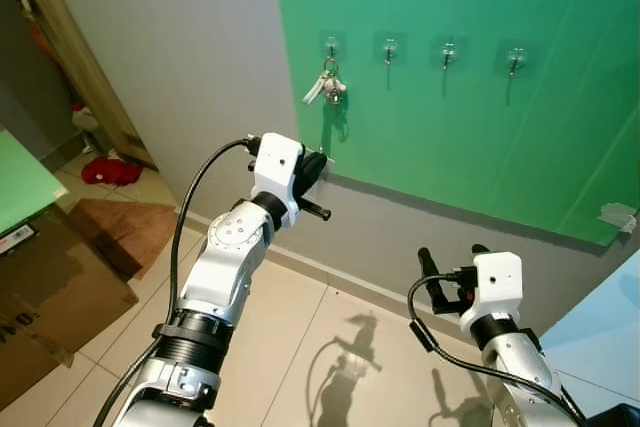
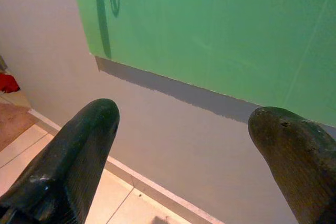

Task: Hang keys on a hook

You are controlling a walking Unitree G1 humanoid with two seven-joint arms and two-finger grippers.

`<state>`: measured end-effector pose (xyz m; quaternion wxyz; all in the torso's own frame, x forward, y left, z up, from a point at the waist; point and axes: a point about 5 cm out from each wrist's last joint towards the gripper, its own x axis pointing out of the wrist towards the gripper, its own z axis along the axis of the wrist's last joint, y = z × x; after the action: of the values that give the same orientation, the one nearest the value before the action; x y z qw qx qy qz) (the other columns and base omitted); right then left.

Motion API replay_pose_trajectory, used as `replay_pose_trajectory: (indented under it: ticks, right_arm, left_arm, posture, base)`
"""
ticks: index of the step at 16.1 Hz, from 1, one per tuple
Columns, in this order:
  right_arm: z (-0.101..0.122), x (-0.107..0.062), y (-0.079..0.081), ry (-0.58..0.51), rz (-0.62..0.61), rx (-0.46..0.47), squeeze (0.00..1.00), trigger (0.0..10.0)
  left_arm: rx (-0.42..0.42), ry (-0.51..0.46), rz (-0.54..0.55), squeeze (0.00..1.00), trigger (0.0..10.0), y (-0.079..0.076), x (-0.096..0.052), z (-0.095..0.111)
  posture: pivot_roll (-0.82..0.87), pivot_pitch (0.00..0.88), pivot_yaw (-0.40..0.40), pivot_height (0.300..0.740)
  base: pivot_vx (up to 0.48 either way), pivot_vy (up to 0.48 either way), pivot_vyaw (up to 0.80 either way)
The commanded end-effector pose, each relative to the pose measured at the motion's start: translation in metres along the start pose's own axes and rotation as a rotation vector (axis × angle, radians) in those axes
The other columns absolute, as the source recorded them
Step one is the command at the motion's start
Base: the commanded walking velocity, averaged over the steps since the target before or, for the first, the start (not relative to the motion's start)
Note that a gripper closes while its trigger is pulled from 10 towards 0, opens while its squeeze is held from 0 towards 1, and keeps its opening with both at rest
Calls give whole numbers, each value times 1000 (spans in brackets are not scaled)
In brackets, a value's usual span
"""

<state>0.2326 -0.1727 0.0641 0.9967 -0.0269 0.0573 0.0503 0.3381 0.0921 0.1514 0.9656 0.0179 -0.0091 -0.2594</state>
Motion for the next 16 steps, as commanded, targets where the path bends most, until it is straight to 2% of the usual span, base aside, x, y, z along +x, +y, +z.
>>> replay_pose_trajectory:
  ticks: [1, 2, 10, 14, 16]
  right_arm:
    - [4, 2, 1, -9, 5, 12, 0, 10000]
    - [4, 3, 1, -9, 5, 13, 0, 10000]
    - [2, 4, 5, -6, 11, 20, 0, 10000]
    - [2, 4, 4, -16, 8, 12, 0, 10000]
    - [1, 6, 3, -7, -7, 6, 0, 10000]
  left_arm:
    - [-5, -11, 12, 0, 0, 2, -2, 1]
    - [-9, -12, 11, 0, 0, 2, -2, 1]
    - [37, -7, -32, 0, 0, 1, 0, 3]
    - [46, -2, -24, 0, 0, 1, 0, 2]
    - [27, -10, 0, 0, 0, 3, 0, 1]
  posture:
    - [-132, 0, 110, 740]
    - [-132, 0, 110, 740]
    - [-132, 0, 115, 740]
    - [-133, 0, 113, 740]
    - [-133, 0, 113, 740]
  base:
    - [0, 0, -700]
    - [0, 0, -700]
    - [0, 480, -699]
    - [0, 0, -691]
    - [0, 0, 0]
